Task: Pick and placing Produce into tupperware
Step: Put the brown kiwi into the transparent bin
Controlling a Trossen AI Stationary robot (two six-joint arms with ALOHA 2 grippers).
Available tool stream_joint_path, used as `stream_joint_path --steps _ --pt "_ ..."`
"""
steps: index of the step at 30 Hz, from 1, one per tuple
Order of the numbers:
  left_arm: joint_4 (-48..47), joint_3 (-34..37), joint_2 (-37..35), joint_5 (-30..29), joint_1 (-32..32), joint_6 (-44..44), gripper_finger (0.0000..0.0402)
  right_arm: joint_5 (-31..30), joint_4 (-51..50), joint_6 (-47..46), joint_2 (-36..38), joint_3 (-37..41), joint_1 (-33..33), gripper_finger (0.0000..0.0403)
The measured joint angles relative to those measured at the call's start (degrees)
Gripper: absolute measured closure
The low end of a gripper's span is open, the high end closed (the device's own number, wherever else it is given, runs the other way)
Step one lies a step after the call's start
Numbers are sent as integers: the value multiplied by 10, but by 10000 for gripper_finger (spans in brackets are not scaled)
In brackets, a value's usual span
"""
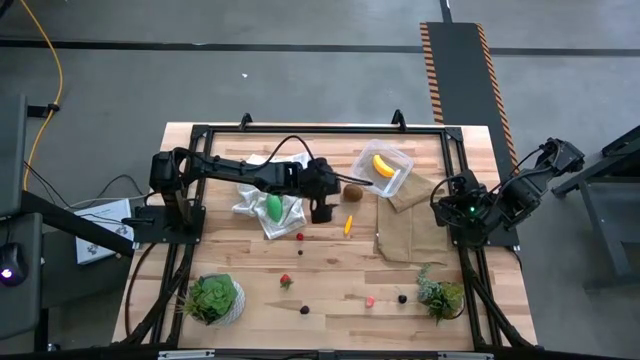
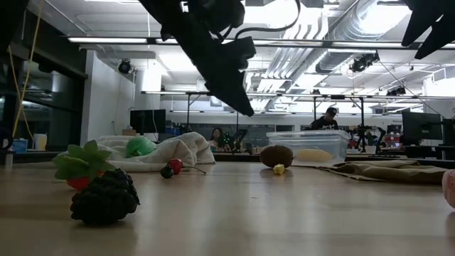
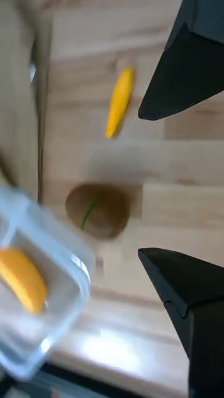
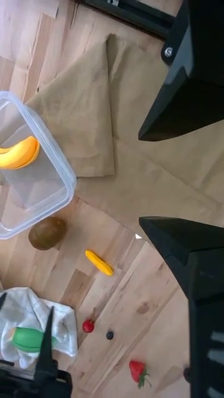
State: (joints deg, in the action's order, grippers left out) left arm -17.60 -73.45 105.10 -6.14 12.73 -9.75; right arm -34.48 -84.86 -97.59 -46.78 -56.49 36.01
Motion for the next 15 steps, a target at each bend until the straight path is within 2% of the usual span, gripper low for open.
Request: stream_joint_path --steps 8,15 --pt "20 0 4 45 1 -40 59 0 15 -16 -1 0 0 203" --pt "41 0 24 77 15 4 60 0 42 -20 -2 0 0 203"
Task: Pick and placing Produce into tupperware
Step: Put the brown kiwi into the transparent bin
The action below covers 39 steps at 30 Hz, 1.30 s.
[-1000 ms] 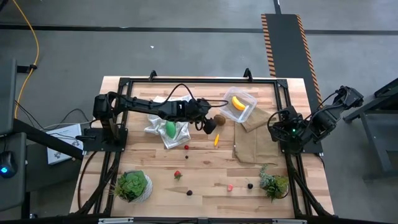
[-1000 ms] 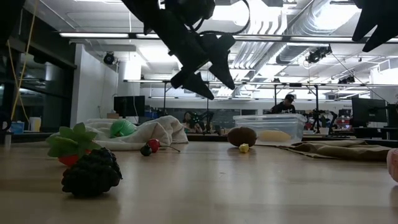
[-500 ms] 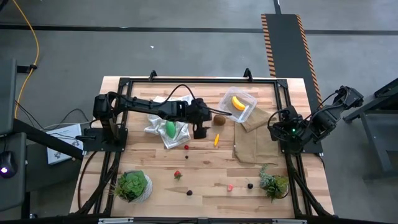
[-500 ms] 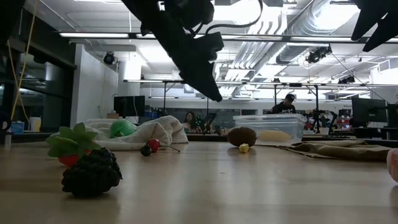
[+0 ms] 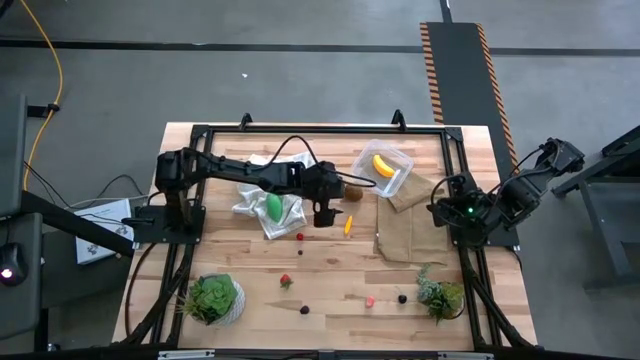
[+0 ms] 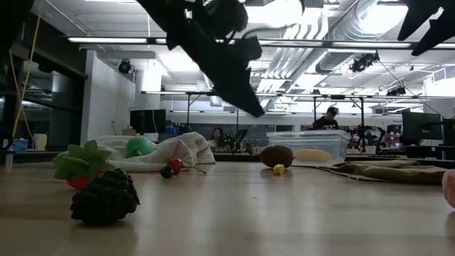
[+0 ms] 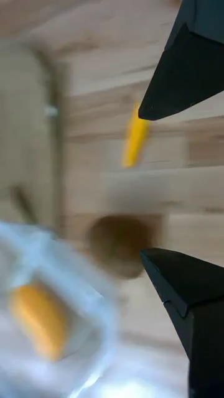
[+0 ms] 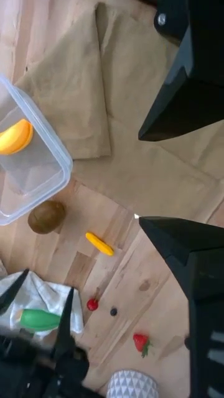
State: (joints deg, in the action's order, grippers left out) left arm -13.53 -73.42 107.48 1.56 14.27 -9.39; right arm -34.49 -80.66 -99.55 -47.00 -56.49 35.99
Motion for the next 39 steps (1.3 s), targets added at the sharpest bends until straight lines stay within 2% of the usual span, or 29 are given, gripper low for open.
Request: stream_joint_path --steps 13,21,28,32,39 --pt "-29 -55 30 19 25 -8 60 0 21 -10 -25 0 0 203" --pt "-64 -55 54 51 39 -23 60 0 39 -10 -40 0 0 203" --pt "-44 -56 64 50 38 -30 60 0 48 -10 -41 0 0 203" --pt "-16 -56 64 27 38 -32 60 0 51 -10 -41 0 0 203" --pt "-7 -57 76 33 42 -45 60 0 64 -10 -41 0 0 203"
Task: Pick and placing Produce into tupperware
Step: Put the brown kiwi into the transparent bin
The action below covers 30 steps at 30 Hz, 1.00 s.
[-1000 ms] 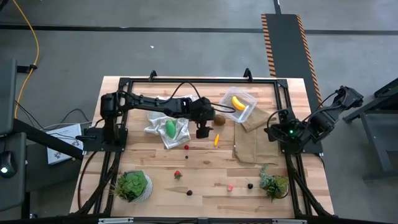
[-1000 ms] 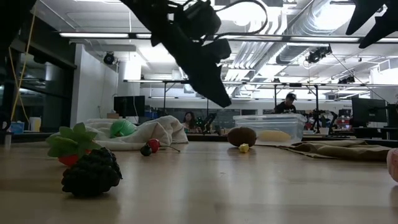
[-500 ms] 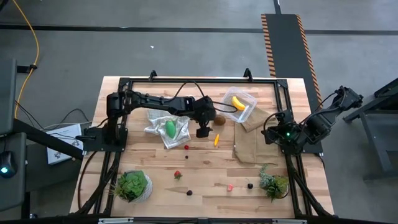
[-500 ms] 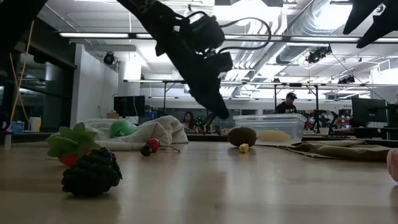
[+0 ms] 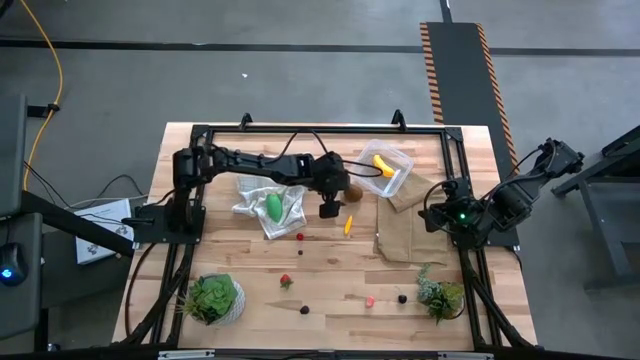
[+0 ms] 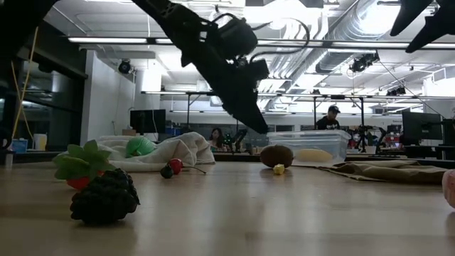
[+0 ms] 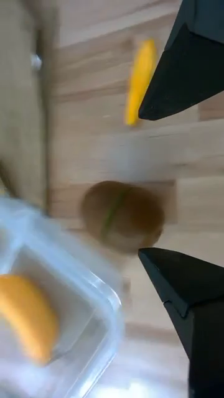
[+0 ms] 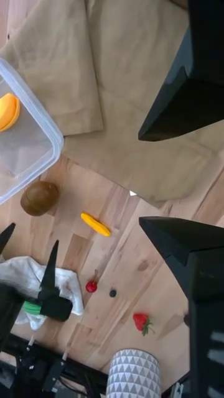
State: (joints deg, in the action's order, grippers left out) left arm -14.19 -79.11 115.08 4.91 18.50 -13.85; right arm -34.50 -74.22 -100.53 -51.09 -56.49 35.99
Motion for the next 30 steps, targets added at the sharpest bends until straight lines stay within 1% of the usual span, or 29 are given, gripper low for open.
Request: stream_joint_path --steps 1,4,5,12,24,30 --pt "-9 2 1 0 3 0 60 0 1 0 0 0 0 203" --pt "13 -1 9 9 6 1 60 0 6 0 0 0 0 203" --pt "7 0 10 11 7 4 60 0 8 0 0 0 0 203" --pt "15 1 11 7 6 -13 60 0 12 -2 0 0 0 203" --pt "46 1 20 -1 7 -14 60 0 17 -3 0 0 0 203" --pt "40 -19 29 -5 7 -14 60 0 17 -12 0 0 0 203"
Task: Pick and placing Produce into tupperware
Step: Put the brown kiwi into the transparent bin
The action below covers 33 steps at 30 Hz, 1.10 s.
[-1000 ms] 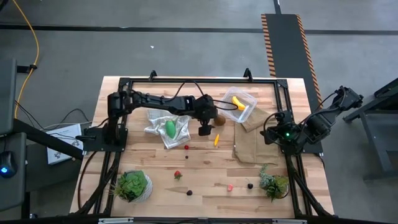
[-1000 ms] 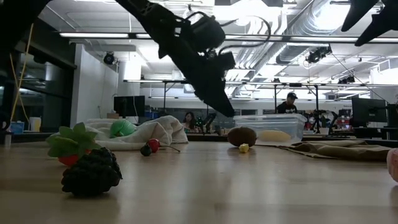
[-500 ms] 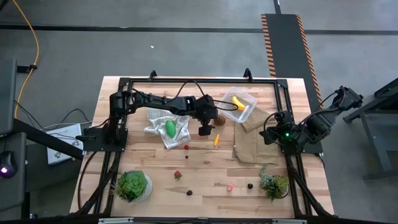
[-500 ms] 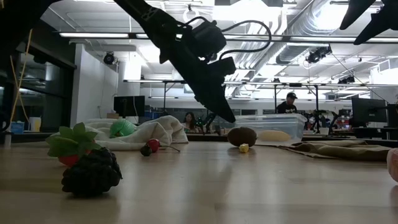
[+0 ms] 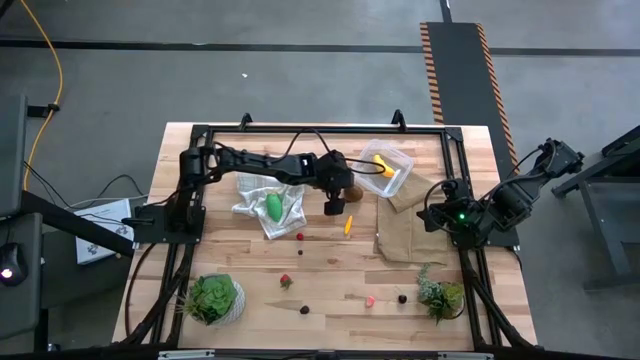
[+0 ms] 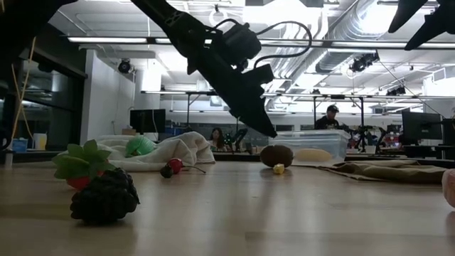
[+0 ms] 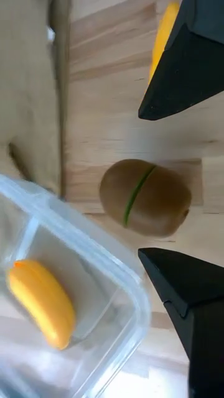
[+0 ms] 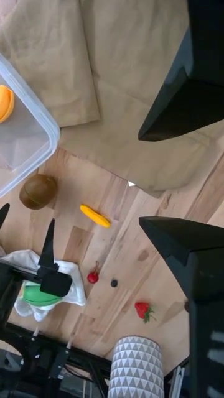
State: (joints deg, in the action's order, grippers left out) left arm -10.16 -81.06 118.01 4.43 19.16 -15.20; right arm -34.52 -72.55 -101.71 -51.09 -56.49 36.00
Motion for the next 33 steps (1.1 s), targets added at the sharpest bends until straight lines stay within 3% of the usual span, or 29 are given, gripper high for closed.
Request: stream_joint_path --steps 33 --pt "-18 -15 8 -12 0 -14 60 -16 0 1 0 0 0 203"
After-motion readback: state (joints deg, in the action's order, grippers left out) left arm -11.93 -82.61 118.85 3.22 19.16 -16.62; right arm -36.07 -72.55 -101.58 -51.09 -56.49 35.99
